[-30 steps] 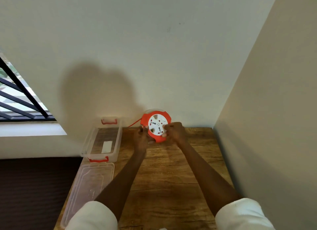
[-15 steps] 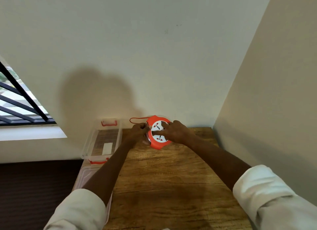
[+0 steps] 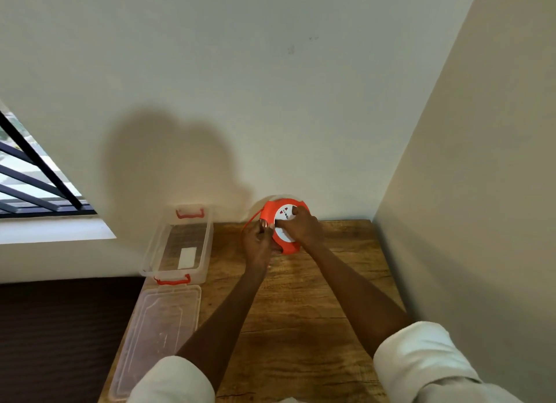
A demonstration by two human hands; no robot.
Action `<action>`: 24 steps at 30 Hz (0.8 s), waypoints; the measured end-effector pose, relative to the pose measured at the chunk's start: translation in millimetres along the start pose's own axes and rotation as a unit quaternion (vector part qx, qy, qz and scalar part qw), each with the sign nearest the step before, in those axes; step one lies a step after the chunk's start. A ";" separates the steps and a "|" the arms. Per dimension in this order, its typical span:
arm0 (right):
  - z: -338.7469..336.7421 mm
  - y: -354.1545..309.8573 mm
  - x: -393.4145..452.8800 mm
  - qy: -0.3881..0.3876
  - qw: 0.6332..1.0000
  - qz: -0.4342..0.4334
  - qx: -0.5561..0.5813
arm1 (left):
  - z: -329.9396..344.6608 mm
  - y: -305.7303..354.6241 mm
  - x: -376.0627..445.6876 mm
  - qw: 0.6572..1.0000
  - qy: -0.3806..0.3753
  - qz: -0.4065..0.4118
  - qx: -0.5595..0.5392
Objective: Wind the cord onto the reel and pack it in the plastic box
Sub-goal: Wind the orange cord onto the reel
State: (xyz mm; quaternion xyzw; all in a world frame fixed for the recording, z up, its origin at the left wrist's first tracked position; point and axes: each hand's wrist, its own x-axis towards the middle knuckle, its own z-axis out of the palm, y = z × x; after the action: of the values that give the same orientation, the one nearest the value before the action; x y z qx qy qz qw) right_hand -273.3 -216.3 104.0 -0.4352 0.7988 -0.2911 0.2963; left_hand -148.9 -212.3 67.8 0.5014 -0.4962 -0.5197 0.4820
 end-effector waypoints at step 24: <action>-60.4 8.9 6.1 -0.083 0.752 -0.430 -0.493 | -53.9 38.6 48.4 0.976 -0.175 -0.112 0.071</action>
State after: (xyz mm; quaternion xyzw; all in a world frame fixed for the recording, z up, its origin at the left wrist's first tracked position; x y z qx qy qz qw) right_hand -324.6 -205.1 135.7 -0.8409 0.5324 0.0831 -0.0507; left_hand -96.5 -264.0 104.1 0.4878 -0.5493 -0.6137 0.2893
